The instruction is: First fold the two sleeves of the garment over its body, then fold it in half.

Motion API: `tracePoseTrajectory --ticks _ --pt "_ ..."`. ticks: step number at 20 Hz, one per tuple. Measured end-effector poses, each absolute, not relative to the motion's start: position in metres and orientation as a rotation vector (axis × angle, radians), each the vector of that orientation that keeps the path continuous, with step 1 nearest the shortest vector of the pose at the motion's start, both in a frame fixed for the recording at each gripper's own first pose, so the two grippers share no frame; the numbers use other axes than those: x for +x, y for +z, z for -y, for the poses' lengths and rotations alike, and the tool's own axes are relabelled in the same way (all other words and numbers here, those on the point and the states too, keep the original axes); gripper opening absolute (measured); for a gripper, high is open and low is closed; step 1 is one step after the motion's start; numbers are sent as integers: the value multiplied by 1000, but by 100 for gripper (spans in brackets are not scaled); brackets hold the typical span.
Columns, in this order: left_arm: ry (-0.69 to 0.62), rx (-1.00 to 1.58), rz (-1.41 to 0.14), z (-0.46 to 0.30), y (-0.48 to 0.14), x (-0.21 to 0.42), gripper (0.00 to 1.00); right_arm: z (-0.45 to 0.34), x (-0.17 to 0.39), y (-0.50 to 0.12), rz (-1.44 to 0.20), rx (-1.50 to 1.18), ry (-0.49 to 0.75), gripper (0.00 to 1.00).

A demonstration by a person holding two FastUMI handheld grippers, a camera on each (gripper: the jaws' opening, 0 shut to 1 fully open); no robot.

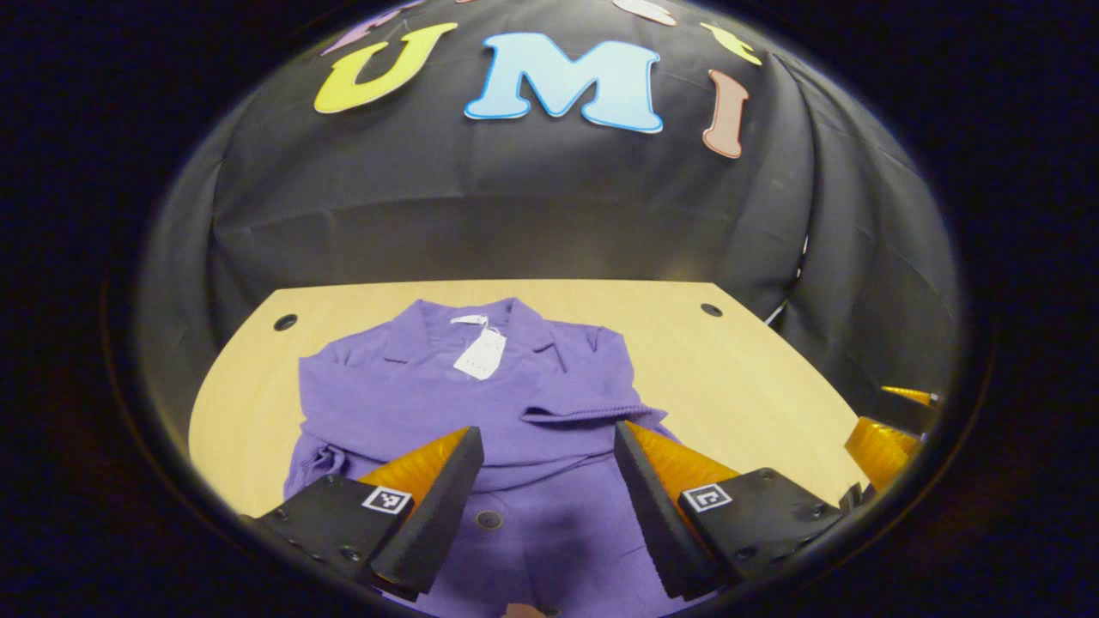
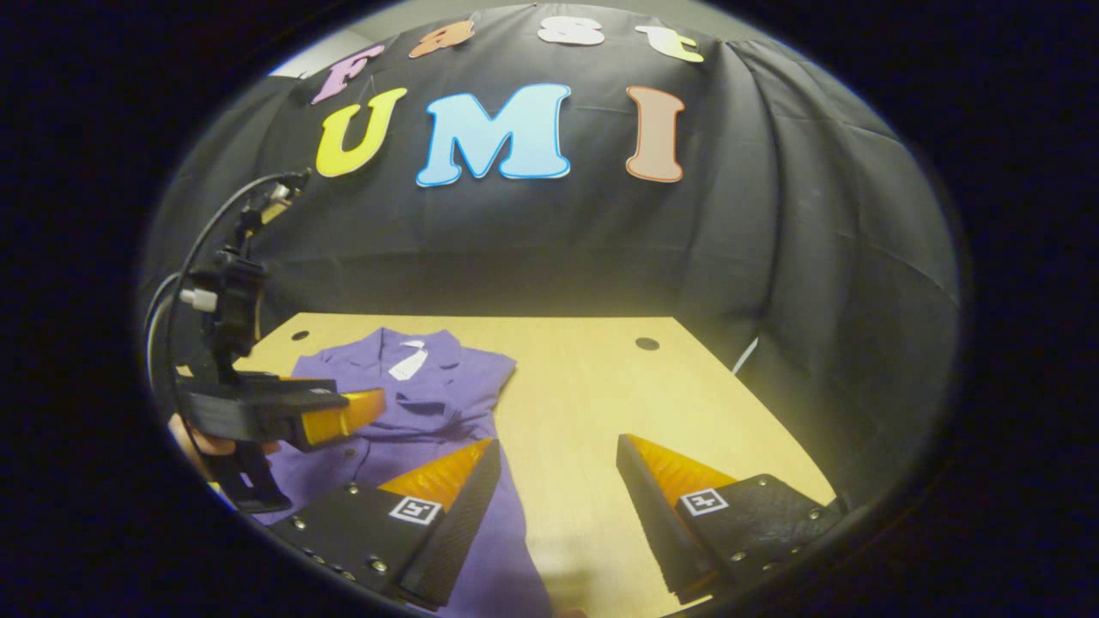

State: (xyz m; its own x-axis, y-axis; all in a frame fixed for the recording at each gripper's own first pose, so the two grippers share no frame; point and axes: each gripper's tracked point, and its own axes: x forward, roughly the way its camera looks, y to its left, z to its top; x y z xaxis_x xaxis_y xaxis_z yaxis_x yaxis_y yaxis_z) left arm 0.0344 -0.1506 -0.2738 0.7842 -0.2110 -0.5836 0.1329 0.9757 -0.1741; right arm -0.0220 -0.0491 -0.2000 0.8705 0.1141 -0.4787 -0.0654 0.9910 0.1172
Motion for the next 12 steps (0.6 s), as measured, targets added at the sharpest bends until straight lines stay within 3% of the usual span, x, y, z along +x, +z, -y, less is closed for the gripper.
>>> tracePoseTrajectory --ticks 3,12 --pt "-171 -112 -638 113 -270 -3 99 43 -48 -222 -558 141 78 94" --pt "-110 -62 -704 -2 -297 -124 96 38 -132 -293 -763 109 38 94"
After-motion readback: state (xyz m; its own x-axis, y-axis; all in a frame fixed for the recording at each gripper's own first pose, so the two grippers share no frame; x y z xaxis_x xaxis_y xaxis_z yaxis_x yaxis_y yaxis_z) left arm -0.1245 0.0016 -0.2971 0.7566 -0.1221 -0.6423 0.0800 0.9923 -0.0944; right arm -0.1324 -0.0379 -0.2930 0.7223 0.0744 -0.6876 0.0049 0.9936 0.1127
